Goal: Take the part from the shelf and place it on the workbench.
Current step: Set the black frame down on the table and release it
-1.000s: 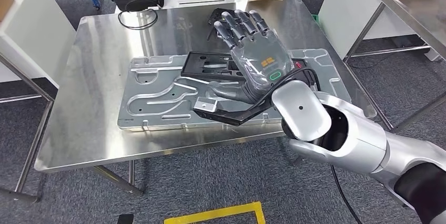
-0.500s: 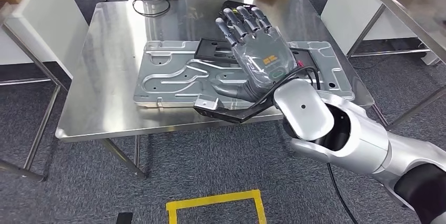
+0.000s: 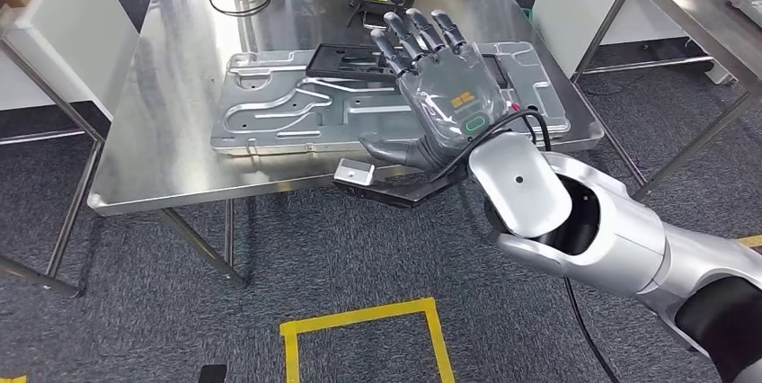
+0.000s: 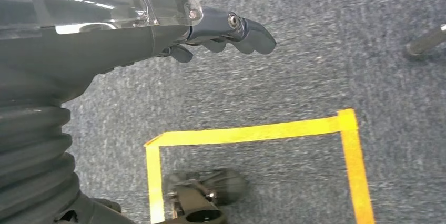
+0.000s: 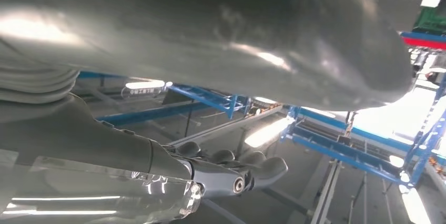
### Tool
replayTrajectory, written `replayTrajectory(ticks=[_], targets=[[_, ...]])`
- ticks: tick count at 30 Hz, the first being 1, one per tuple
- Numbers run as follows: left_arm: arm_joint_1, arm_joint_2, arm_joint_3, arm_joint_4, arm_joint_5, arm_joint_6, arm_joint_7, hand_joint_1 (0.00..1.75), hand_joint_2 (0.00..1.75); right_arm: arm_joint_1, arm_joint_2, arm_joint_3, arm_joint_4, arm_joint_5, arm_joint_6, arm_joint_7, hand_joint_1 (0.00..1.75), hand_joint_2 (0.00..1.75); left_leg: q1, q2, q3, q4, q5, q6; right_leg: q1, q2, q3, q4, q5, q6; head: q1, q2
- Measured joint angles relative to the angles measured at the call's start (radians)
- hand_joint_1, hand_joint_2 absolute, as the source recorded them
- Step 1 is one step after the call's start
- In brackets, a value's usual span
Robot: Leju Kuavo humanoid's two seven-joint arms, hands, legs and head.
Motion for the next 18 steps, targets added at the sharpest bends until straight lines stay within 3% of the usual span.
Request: replayTrajectory(ticks=[1,2,3,5,6,8,10,11,12,15,16,17,18], targets=[[0.0,0.0,0.0,0.0,0.0,-0.002,0.0,0.0,1.75,0.004,0.0,0.0,0.0,0.0,-0.001,0.0,0.0,0.0,0.002,-0.001,-0.002,0.039,-0.003,-0.002,0.001,0.0,-0.015,0.003,0.009,0.0,0.0,0.0],[0.0,0.0,0.0,0.0,-0.001,-0.006,0.0,0.0,1.75,0.008,0.0,0.0,0.0,0.0,-0.002,0.0,0.0,0.0,0.003,-0.001,0.012,0.045,0.014,-0.002,0.002,-0.001,-0.031,0.007,0.018,0.002,-0.001,0.0],[0.0,0.0,0.0,0.0,-0.002,-0.01,-0.002,0.0,1.75,0.011,0.0,0.0,0.0,0.0,-0.003,0.0,0.0,0.0,0.003,-0.002,0.046,0.015,0.042,-0.001,0.002,-0.001,-0.046,0.011,0.026,0.004,-0.001,0.0],[-0.001,0.0,0.0,-0.001,-0.003,-0.018,-0.005,0.0,1.75,0.014,0.0,-0.001,-0.001,0.0,-0.007,0.0,0.0,0.0,0.002,-0.002,0.153,-0.115,0.074,0.007,0.003,-0.001,-0.068,0.018,0.041,0.01,-0.002,0.0],[-0.002,0.001,0.0,-0.001,-0.003,-0.02,-0.007,0.0,1.75,0.015,-0.001,-0.002,-0.001,0.0,-0.01,0.0,0.0,0.0,0.001,-0.003,0.203,-0.184,0.069,0.011,0.004,-0.002,-0.075,0.021,0.048,0.014,-0.001,0.0],[-0.003,0.002,0.0,-0.001,-0.003,-0.021,-0.009,0.0,1.75,0.017,-0.002,-0.005,-0.002,0.0,-0.012,0.0,0.0,0.0,-0.003,-0.006,0.254,-0.262,0.051,0.018,0.004,-0.005,-0.084,0.025,0.062,0.023,-0.001,0.0],[-0.002,0.002,0.0,-0.001,-0.002,-0.021,-0.01,0.0,1.75,0.02,-0.004,-0.006,-0.003,0.001,-0.013,0.0,0.0,0.0,-0.002,-0.007,0.249,-0.275,0.056,0.026,0.002,-0.004,-0.093,0.03,0.066,0.035,-0.002,0.0],[-0.002,0.002,0.0,0.0,-0.002,-0.021,-0.01,0.0,1.75,0.021,-0.005,-0.007,-0.003,0.002,-0.013,0.0,0.0,0.0,0.0,-0.006,0.243,-0.278,0.064,0.032,0.001,-0.002,-0.102,0.047,0.049,0.04,-0.001,0.0],[-0.001,0.002,0.0,0.0,-0.001,-0.021,-0.01,0.0,1.75,0.022,-0.006,-0.007,-0.003,0.002,-0.014,0.0,0.0,0.0,0.002,-0.006,0.234,-0.28,0.074,0.038,0.0,0.0,-0.119,0.087,0.015,0.046,0.001,0.0],[0.0,0.003,0.0,-0.001,0.0,-0.021,-0.011,0.0,1.75,0.031,-0.009,-0.007,-0.003,0.003,-0.014,0.0,0.0,0.0,0.001,-0.006,0.2,-0.279,0.102,0.045,-0.002,0.005,-0.183,0.292,-0.111,0.055,0.009,0.0],[0.001,0.004,0.0,0.0,0.0,-0.021,-0.011,0.0,1.75,0.036,-0.01,-0.007,-0.003,0.003,-0.014,0.0,0.0,0.0,0.0,-0.006,0.189,-0.278,0.111,0.045,-0.002,0.006,-0.186,0.331,-0.129,0.056,0.01,0.0],[0.002,0.004,0.0,0.0,0.0,-0.021,-0.011,0.0,1.75,0.04,-0.01,-0.006,-0.003,0.003,-0.013,0.0,0.0,0.0,-0.001,-0.006,0.178,-0.278,0.12,0.044,-0.002,0.006,-0.17,0.33,-0.127,0.055,0.012,0.0],[0.002,0.005,0.0,0.0,0.0,-0.021,-0.011,0.0,1.75,0.042,-0.01,-0.007,-0.003,0.004,-0.013,0.0,0.0,0.0,-0.001,-0.006,0.168,-0.278,0.127,0.043,-0.002,0.006,-0.134,0.286,-0.11,0.053,0.014,0.0]])
